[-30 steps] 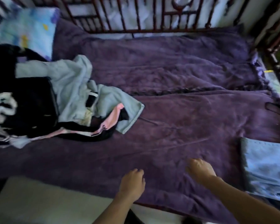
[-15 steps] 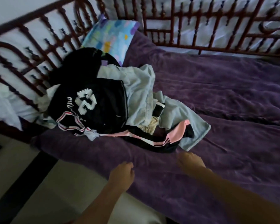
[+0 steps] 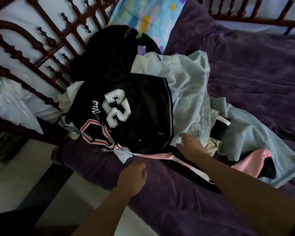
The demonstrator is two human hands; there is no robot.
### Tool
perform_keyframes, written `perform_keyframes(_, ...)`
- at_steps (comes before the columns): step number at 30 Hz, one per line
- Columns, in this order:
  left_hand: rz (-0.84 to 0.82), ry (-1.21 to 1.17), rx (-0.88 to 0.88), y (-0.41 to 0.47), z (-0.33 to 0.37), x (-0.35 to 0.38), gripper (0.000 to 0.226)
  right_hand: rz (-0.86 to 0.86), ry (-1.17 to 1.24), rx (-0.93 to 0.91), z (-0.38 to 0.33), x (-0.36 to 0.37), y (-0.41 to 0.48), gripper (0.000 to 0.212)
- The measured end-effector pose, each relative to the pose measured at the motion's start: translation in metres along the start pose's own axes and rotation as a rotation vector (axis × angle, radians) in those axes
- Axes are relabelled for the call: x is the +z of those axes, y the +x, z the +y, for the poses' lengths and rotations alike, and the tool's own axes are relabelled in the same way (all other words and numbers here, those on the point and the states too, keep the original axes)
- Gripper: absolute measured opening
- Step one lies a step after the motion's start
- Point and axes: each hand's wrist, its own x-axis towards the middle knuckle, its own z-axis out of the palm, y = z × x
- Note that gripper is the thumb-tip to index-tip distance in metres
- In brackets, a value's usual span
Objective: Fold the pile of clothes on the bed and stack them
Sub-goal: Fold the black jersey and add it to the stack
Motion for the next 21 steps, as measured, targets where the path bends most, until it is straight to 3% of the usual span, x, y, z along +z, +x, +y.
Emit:
perform_keyframes(2, 0.03, -0.046, -0.026, 0.017, -0.017, -0.001, 0.027, 0.033, 0.173, 0.05, -0.031, 0.009, 0.037, 0.058)
perform_keyframes(5, 0.03, -0.055, -0.061, 0.031, -0.042, -0.003, 0.027, 0.025, 0.621, 0.269, -0.068, 0.019, 0.075, 0.073)
perform_keyframes(7, 0.015, -0.046, -0.073, 0.035, -0.056, -0.009, 0.027, -0.04, 0.858, 0.377, -0.086, 0.024, 0.086, 0.061)
perform_keyframes(9, 0.004, -0.033, -0.079, 0.038, -0.069, -0.018, 0.027, -0.049, 0.933, 0.36, -0.098, 0.026, 0.087, 0.027)
perform_keyframes(10, 0.003, -0.023, -0.076, 0.04, -0.074, -0.024, 0.028, -0.019, 0.911, 0.334, -0.1, 0.026, 0.082, 0.011)
perform_keyframes(13, 0.002, -0.015, -0.045, 0.052, -0.087, -0.044, 0.029, 0.032, 0.507, 0.239, -0.072, 0.018, 0.05, 0.022)
perform_keyframes(15, 0.008, -0.041, -0.027, 0.063, -0.093, -0.058, 0.024, -0.091, 0.059, 0.265, -0.03, 0.012, 0.019, 0.02)
perform_keyframes(17, 0.017, -0.079, -0.019, 0.076, -0.102, -0.069, 0.019, -0.212, -0.213, 0.381, 0.01, 0.007, -0.016, 0.028)
perform_keyframes(21, 0.015, -0.07, 0.0, 0.1, -0.13, -0.081, 0.025, -0.077, -0.158, 0.571, 0.019, 0.007, -0.047, 0.033)
